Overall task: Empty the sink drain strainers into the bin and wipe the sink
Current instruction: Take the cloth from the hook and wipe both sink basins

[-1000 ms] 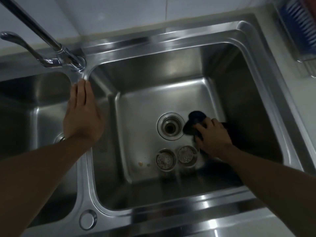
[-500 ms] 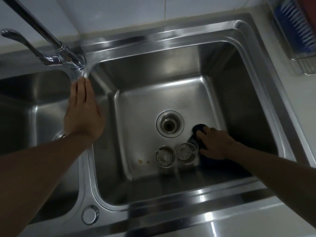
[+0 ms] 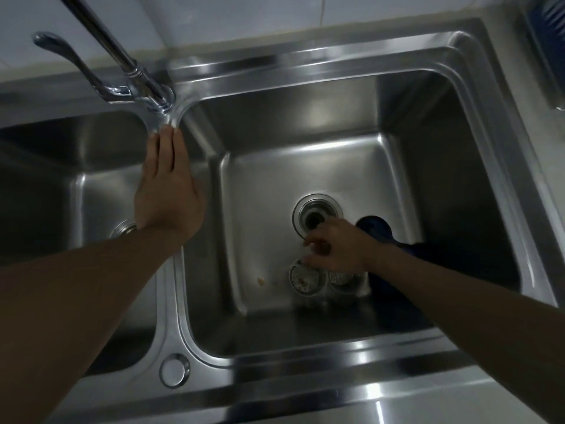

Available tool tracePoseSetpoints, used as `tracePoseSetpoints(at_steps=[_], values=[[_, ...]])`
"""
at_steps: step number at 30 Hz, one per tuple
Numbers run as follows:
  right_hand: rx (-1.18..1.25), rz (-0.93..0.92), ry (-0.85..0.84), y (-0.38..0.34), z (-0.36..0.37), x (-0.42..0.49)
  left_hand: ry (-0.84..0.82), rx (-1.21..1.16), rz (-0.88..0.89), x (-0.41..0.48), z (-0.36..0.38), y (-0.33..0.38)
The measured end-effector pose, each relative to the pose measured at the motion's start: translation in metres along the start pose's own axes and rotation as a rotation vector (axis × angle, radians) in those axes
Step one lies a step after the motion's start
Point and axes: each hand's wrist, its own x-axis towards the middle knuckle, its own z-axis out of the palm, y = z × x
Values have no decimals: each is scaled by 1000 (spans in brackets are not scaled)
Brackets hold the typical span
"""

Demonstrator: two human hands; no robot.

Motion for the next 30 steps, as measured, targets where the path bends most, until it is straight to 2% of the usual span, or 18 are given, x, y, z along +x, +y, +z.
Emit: tracePoseSetpoints(at_steps=[6, 10, 14, 19, 22, 30], values=[[3, -100, -84, -7, 13, 19, 6, 8, -15, 0, 0, 1], [-35, -62, -86, -2, 14, 30, 5, 6, -23, 1, 1, 1], [88, 52, 84, -7, 3, 58, 2, 10, -26, 0, 0, 2], [212, 318, 324, -20, -17, 114, -12, 4, -24, -1, -2, 2], [253, 414, 427, -25, -25, 144, -14, 18, -25, 0, -3, 3], [209, 529, 467, -22, -25, 175, 1, 24, -31, 1, -1, 2]])
